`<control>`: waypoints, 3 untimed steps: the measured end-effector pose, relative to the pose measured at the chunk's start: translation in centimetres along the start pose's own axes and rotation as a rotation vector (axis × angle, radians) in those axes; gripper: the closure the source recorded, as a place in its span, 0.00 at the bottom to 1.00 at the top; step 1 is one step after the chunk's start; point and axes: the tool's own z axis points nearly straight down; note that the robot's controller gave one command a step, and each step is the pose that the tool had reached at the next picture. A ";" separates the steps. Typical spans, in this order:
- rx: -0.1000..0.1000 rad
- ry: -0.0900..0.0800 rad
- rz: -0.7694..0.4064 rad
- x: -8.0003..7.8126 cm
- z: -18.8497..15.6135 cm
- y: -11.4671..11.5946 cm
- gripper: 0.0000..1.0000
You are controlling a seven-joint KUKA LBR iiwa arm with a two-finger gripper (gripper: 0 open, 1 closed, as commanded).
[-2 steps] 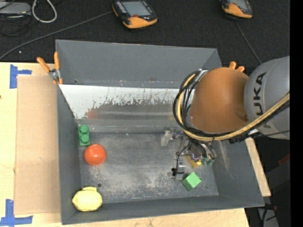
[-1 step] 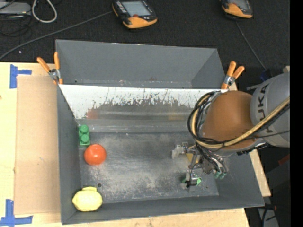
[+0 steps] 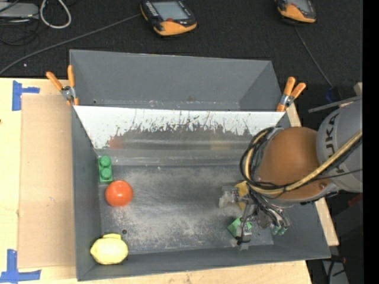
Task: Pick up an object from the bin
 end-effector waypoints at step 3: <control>0.003 -0.002 -0.269 1.2 3.5 -2.8 1.00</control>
Offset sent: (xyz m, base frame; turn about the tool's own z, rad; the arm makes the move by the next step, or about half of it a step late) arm 0.0093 -0.0545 -0.0349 0.0413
